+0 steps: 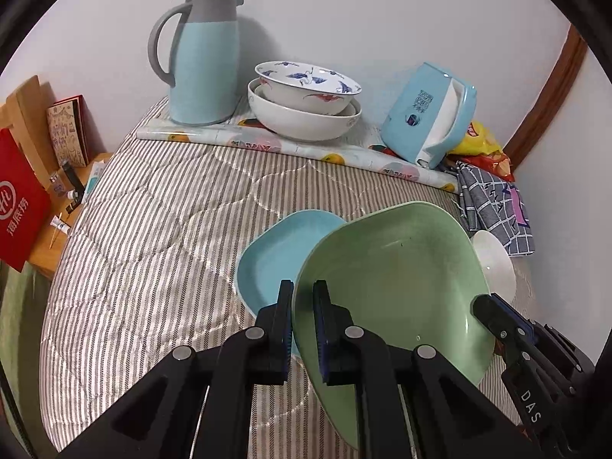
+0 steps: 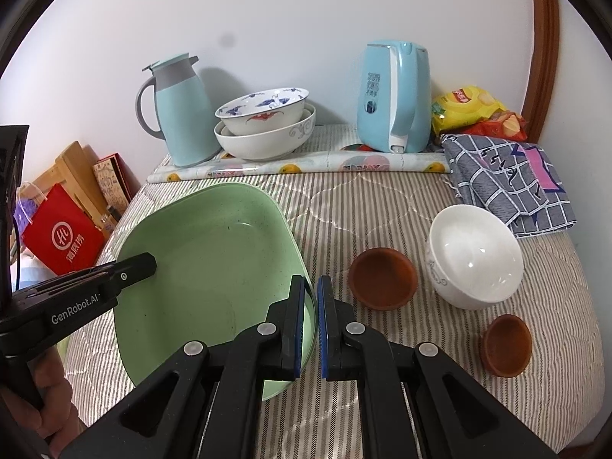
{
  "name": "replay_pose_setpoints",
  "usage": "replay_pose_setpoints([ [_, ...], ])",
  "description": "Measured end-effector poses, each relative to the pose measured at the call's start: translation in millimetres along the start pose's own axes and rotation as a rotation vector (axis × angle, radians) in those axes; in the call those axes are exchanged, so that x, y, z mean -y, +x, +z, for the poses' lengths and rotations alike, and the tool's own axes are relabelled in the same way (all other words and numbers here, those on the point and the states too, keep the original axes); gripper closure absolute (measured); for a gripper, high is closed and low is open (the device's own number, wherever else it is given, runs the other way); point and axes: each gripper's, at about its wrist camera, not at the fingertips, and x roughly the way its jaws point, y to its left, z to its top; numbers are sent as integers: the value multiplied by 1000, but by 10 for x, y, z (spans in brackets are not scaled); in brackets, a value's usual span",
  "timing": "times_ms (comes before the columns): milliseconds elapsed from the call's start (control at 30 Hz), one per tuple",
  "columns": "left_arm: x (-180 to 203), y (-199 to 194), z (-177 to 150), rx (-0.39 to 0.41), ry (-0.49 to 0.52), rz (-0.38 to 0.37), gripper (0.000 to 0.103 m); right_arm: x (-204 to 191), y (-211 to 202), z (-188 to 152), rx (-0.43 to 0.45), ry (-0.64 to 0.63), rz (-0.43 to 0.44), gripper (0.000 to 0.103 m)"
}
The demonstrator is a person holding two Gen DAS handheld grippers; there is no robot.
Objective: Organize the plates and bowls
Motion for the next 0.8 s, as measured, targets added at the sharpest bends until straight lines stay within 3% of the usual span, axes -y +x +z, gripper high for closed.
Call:
replay_pose_setpoints([
  [800, -265, 490, 121, -73, -49, 6, 93, -114, 556, 79, -84, -16, 8, 96],
])
